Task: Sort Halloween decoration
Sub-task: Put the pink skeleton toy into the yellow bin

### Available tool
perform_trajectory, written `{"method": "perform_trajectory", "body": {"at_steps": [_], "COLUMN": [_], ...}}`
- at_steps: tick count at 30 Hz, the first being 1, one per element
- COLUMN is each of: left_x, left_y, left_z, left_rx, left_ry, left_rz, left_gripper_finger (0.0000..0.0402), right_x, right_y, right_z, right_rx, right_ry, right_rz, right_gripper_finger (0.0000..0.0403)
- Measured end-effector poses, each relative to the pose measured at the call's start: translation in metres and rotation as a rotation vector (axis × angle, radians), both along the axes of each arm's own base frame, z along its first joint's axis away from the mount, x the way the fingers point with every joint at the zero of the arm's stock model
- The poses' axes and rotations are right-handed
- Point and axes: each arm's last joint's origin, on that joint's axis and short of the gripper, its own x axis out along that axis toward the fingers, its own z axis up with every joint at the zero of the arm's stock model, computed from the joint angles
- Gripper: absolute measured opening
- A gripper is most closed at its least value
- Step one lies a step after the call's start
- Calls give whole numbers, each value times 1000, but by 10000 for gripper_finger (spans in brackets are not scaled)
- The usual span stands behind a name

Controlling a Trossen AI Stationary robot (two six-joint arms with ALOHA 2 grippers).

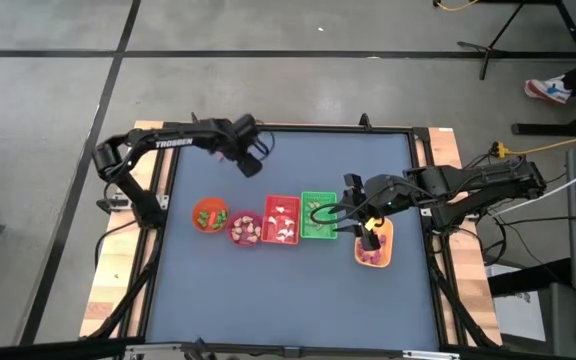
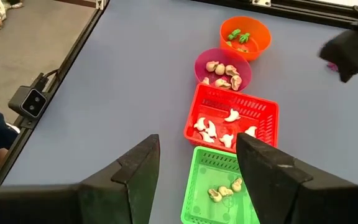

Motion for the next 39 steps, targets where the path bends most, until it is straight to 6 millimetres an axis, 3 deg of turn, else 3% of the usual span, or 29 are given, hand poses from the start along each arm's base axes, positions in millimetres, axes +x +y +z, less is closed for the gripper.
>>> {"method": "perform_trajectory", "body": {"at_steps": [6, 16, 28, 39], "left_x": [-26, -51, -52, -55], "left_y": [36, 69, 74, 73], "left_z": [-5, -25, -56, -59], "left_rx": [-20, -84, -190, -182], "left_ry": [12, 64, 143, 211], "left_rz": [143, 273, 283, 319], "left_gripper_finger": [169, 169, 169, 169], "right_x": [0, 0, 0, 0], "right_y": [0, 0, 0, 0], "right_z": [0, 0, 0, 0], "right_rx": [-1, -2, -2, -3], "right_ry": [0, 1, 1, 3], "right_rz": [-1, -1, -1, -2], "right_gripper_finger": [211, 211, 211, 211]}}
